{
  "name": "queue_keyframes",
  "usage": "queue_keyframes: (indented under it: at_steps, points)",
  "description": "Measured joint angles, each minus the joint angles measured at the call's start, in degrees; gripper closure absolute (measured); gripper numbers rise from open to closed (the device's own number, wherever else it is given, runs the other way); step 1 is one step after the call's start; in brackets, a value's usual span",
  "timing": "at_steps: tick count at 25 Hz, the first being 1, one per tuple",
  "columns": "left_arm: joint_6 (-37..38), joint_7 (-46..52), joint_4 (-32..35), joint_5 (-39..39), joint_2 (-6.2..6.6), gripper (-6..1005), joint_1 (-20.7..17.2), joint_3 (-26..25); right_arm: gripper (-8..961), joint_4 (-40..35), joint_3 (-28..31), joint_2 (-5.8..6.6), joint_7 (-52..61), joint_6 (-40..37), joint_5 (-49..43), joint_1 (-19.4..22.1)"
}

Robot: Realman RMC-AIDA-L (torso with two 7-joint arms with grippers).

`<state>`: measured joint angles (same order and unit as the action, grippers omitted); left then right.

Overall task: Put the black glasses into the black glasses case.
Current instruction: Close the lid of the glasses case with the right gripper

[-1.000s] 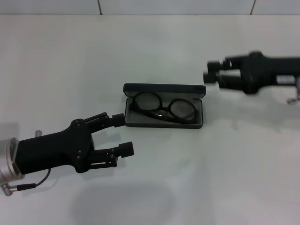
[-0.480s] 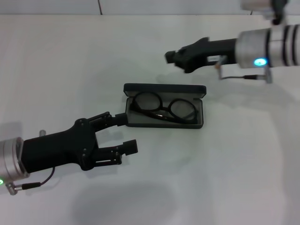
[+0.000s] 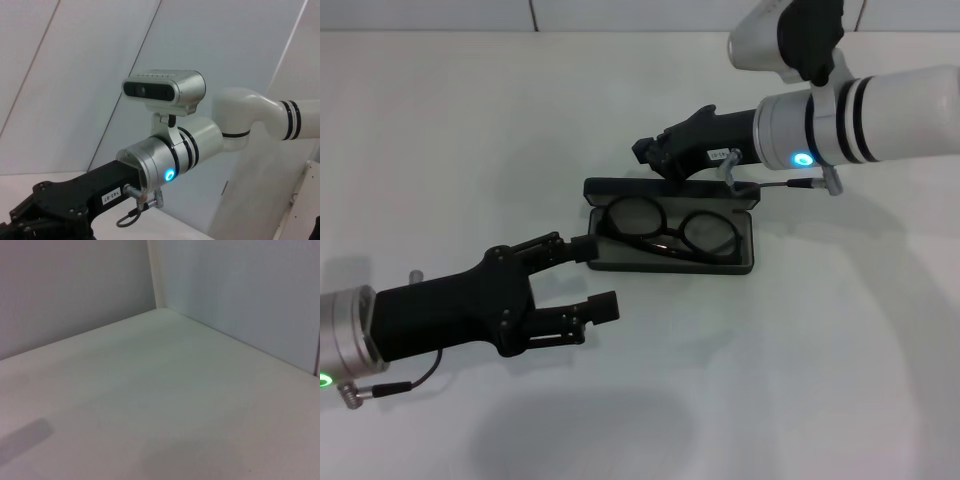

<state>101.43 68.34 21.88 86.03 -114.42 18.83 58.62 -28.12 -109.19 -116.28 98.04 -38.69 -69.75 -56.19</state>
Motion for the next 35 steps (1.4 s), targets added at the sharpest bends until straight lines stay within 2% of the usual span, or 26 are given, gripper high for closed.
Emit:
queue_keyframes:
  at_steps: [18,25,30,35]
  points:
    - [-0.1,0.8,0.5,-0.9,-0.13,111,1.0,-1.6,953,-0.8,-4.5,0.0,-1.0,-0.5,0.0,2.0]
    - [-0.3,0.4,0.5,-1.5,-0.02,111,1.4,-1.8,953,-4.9,-8.6,0.0,-1.1,3.8,0.4,5.3]
    - [-0.7,0.3,0.5,-1.3,-0.12,111,1.4,-3.0,953,-5.8,-9.6,0.0,-1.1,4.8,0.7,6.0]
    - [-0.9,0.1,0.4,-1.4,-0.12,111,1.4,-3.0,952,-7.5,-13.1,0.11,-1.2,8.1,2.0,6.8]
